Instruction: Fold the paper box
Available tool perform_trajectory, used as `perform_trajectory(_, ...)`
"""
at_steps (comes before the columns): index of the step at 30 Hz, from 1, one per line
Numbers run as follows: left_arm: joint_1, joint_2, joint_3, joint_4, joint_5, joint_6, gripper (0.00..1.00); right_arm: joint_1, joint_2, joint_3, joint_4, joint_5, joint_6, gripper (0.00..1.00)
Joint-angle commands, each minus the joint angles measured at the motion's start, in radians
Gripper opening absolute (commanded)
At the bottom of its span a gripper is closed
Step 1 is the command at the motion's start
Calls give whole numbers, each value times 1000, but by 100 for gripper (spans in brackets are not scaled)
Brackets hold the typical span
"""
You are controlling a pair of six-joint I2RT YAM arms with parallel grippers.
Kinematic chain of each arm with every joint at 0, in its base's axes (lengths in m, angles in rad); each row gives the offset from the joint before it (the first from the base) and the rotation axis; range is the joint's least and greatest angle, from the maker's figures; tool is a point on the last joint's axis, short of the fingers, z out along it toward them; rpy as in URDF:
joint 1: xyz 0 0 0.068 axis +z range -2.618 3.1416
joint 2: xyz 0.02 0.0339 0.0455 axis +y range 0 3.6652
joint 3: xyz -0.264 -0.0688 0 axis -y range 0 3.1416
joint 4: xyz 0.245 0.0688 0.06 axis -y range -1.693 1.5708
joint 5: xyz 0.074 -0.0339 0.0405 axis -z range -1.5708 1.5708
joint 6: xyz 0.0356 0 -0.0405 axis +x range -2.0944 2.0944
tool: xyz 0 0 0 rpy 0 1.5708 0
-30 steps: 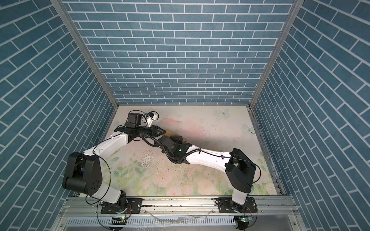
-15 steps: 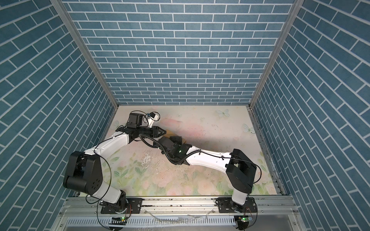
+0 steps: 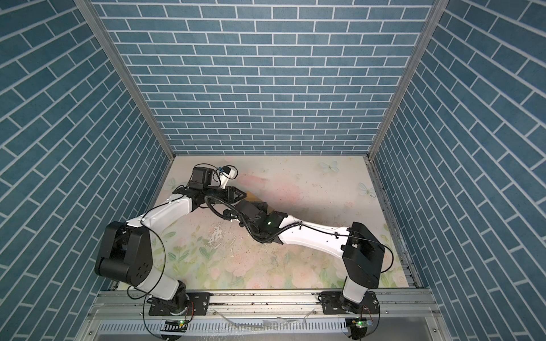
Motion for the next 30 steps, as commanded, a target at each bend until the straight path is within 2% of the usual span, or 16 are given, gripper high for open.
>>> perform_trajectory(1, -12, 29, -26, -72, -63, 36, 39, -1, -77, 33, -50, -120, 87, 35)
perform_trajectory(7, -12, 25, -29, -76, -66, 43, 39, -51, -189, 58, -103, -335, 249, 36)
perform_trajectory(9, -12, 22, -36, -68, -66, 42, 39, -96, -230, 42, -86, -410, 322, 33)
perform_trajectory(10, -12, 19, -38, -67, -67, 44, 39, -125, -249, 28, -70, -445, 364, 28)
perform_trajectory(13, -12, 9, -42, -72, -69, 47, 39, -208, -269, -5, -23, -499, 514, 4)
perform_trajectory(14, -12, 4, -45, -69, -68, 47, 39, -224, -271, -25, -2, -524, 547, 0)
perform_trajectory(27, -12, -8, -53, -52, -57, 39, 39, -264, -294, -408, 360, -571, 781, 0)
perform_trajectory(30, -12, -11, -44, -62, -53, 39, 39, -264, -320, -514, 455, -553, 828, 0)
